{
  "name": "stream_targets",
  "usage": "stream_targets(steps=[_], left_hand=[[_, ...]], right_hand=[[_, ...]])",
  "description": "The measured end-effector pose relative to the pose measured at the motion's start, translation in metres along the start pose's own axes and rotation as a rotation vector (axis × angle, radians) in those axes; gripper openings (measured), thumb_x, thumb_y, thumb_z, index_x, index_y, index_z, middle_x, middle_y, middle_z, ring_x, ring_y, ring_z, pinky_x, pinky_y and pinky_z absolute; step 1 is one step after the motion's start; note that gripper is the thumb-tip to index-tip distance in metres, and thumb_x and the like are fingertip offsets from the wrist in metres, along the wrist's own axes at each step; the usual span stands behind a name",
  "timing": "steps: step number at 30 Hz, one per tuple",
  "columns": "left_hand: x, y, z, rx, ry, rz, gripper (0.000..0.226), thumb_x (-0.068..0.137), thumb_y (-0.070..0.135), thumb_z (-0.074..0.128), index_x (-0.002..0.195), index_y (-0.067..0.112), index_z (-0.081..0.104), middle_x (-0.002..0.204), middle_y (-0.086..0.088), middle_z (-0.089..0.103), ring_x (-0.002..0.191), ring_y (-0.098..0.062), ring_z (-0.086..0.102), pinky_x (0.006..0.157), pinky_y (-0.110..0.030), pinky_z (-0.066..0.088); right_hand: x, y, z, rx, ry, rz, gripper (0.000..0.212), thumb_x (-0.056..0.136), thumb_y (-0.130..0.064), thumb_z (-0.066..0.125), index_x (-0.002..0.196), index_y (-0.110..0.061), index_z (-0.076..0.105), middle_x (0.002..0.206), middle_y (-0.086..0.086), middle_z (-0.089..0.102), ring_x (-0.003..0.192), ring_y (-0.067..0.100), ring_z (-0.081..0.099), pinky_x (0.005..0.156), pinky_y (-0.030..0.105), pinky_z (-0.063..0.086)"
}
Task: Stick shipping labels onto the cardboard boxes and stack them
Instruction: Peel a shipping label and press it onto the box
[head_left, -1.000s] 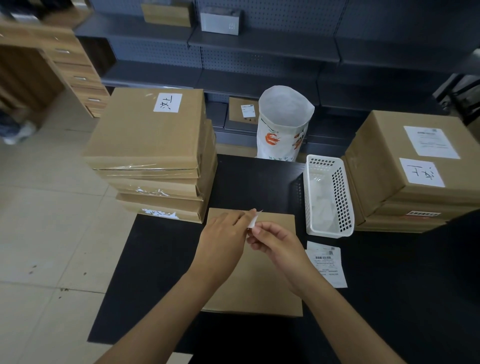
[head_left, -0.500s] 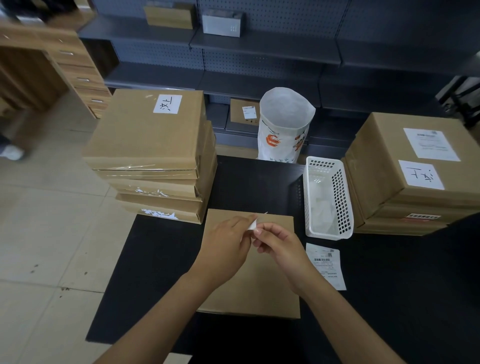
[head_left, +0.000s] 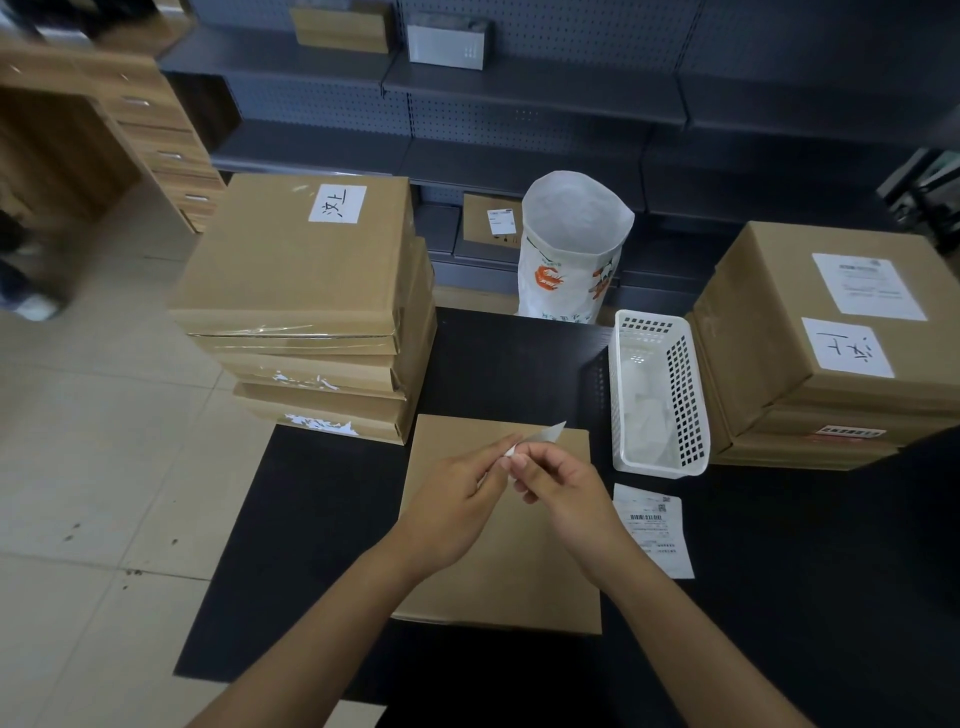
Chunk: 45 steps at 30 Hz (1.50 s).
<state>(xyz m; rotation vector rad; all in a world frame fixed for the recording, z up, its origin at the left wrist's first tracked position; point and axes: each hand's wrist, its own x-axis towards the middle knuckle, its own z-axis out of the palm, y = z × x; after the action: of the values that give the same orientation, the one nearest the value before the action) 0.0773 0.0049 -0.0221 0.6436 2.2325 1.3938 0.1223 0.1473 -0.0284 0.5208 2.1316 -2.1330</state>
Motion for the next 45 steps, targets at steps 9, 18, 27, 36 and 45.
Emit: stream_targets(steps=[9,18,27,36,45], left_hand=[[-0.001,0.003,0.000,-0.025,-0.022,0.031,0.036,0.103,0.023,0.039,0.137,0.026,0.052,0.126,0.012,0.062,0.117,0.003,0.054,0.102,-0.018,0.042],[0.000,0.002,-0.006,-0.004,-0.031,0.022,0.031,0.102,0.021,0.044,0.127,0.021,0.062,0.116,0.014,0.067,0.109,0.006,0.058,0.094,-0.012,0.043],[-0.001,-0.001,-0.006,-0.034,-0.042,-0.051,0.030,0.102,0.025,0.042,0.116,0.020,0.068,0.089,0.015,0.069,0.082,0.004,0.061,0.073,-0.007,0.041],[0.003,-0.006,-0.002,-0.126,-0.140,-0.075,0.034,0.101,0.025,0.044,0.133,0.024,0.056,0.128,0.016,0.061,0.121,0.005,0.051,0.104,-0.016,0.038],[0.005,-0.003,0.000,-0.306,-0.059,-0.276,0.036,0.103,0.027,0.037,0.093,0.028,0.072,0.084,0.016,0.069,0.088,0.008,0.060,0.090,-0.015,0.041]], right_hand=[[0.001,0.005,0.002,-0.065,0.013,-0.037,0.009,0.095,-0.019,0.058,0.093,-0.019,0.068,0.083,-0.011,0.064,0.075,0.001,0.058,0.071,0.017,0.048],[-0.003,0.003,-0.002,-0.255,-0.016,-0.139,0.011,0.096,-0.020,0.057,0.087,-0.020,0.065,0.086,-0.007,0.060,0.074,-0.002,0.052,0.071,0.013,0.044],[-0.004,0.005,-0.003,-0.252,-0.037,-0.116,0.014,0.096,-0.017,0.056,0.087,-0.021,0.065,0.085,-0.009,0.061,0.079,0.000,0.055,0.074,0.018,0.046],[-0.006,0.005,-0.006,-0.136,0.000,-0.077,0.023,0.098,-0.010,0.050,0.086,-0.020,0.068,0.094,-0.004,0.067,0.087,0.004,0.061,0.080,0.022,0.049],[-0.005,0.008,-0.009,-0.176,0.036,-0.087,0.019,0.096,-0.012,0.052,0.083,-0.016,0.065,0.087,0.000,0.066,0.085,0.015,0.059,0.083,0.034,0.048]])
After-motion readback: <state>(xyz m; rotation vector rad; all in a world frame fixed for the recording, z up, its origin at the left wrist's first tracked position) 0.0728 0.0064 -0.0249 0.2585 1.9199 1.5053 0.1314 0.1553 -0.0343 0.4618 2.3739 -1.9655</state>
